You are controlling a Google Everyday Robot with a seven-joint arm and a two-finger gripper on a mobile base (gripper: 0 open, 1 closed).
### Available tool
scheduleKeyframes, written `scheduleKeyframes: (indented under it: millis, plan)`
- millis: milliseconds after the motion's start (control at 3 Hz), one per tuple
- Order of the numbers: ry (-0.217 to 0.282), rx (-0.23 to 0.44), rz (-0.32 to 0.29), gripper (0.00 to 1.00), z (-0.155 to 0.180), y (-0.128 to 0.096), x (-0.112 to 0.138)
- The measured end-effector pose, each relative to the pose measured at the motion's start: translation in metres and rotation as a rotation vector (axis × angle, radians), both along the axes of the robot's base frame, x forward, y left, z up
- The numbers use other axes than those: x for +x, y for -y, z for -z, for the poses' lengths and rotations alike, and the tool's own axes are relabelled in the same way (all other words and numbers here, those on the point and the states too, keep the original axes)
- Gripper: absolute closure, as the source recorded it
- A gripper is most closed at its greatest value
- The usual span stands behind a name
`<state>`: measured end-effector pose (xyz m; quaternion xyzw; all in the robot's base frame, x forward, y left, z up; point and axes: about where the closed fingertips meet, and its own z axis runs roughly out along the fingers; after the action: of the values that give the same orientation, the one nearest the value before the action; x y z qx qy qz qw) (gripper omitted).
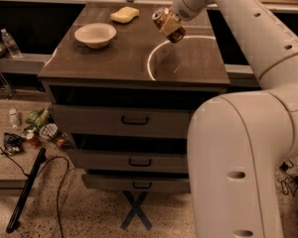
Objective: Knock orange can over
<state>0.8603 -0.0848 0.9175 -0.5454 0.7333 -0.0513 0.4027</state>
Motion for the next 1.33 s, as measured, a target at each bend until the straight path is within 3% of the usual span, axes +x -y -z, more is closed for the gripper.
scheduleKeyframes:
  millis: [333,667,1333]
  plan:
    - [0.028,-0.210,0.031,1.00,0.006,0.020,0.014]
    - [0.036,-0.350,0.008,0.82,0.018,0.023,0.019]
    - [0.016,-0.413,-0.078,0.35,0.036,0.010,0.013]
